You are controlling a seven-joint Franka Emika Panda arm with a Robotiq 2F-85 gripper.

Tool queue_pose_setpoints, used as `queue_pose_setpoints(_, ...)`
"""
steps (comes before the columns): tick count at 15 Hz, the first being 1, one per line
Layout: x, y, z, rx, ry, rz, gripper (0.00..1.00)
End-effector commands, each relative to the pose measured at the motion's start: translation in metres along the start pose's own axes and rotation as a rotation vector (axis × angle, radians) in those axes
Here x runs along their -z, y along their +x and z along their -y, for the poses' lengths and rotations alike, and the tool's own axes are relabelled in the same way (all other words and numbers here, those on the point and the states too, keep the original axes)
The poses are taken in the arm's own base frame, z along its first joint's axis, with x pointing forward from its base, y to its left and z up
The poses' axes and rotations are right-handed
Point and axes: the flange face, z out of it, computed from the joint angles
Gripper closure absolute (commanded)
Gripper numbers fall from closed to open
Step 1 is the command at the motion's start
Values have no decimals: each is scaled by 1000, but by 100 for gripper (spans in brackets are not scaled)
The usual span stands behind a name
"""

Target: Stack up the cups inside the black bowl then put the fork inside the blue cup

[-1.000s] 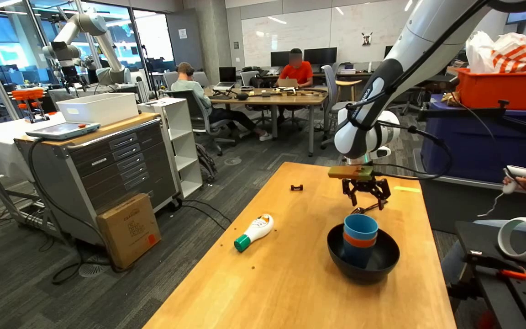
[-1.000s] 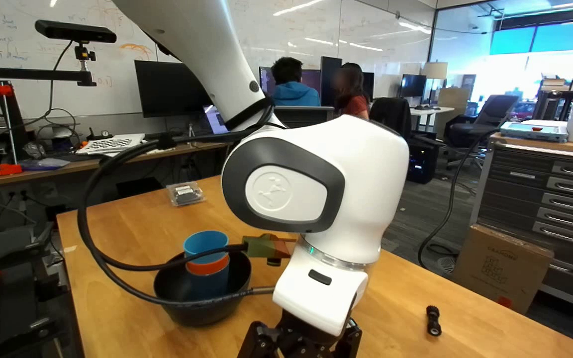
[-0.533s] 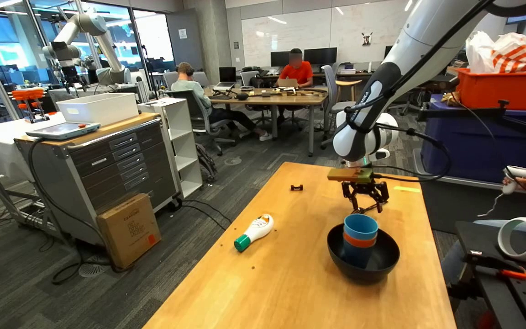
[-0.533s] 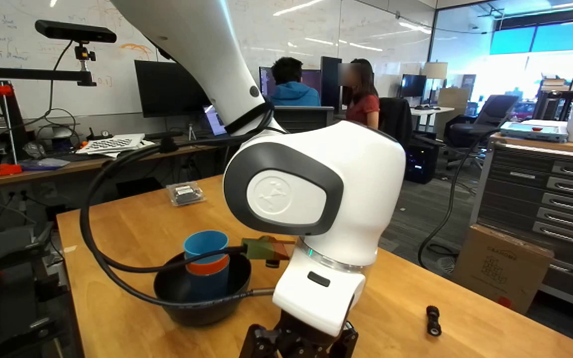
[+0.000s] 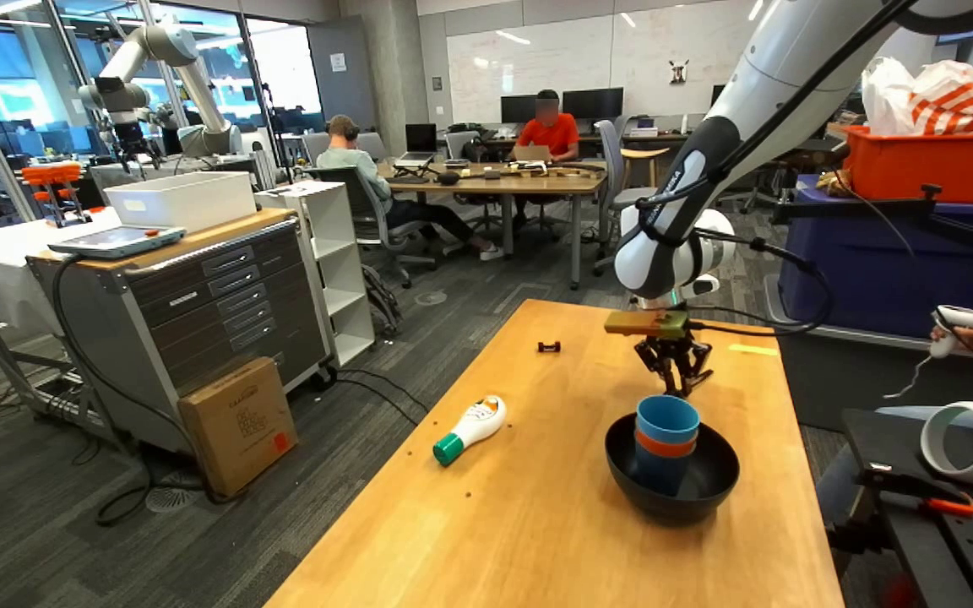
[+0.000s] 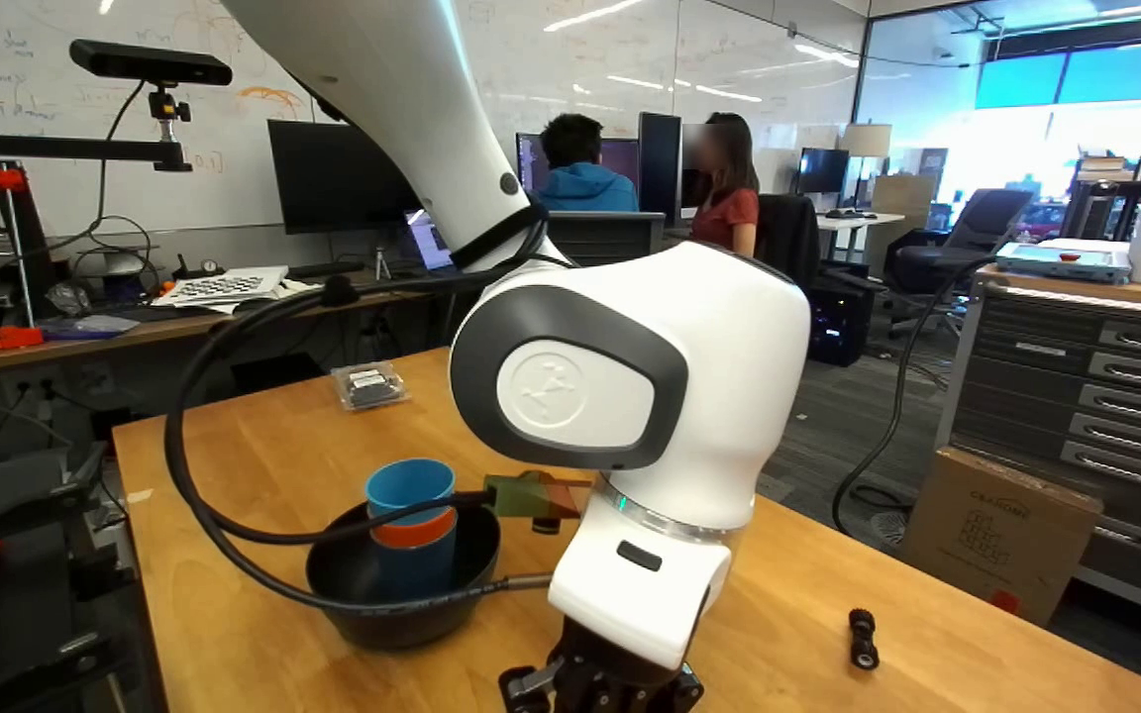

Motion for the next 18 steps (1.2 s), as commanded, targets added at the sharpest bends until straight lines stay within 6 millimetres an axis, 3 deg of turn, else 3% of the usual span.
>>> queue_pose_setpoints(1,3,0,6,11,-11,-8,91)
queue_pose_setpoints(2,4,-1,6,13,-9,-11,91)
queue_pose_setpoints(4,5,-3,5,21,-9,-12,100)
queue_pose_setpoints(5,9,-5,4,30,-4,-15,96)
queue_pose_setpoints(12,22,-25,1,85,14,-44,96)
queue_pose_setpoints(18,62,-43,-14,211,-55,-192,97)
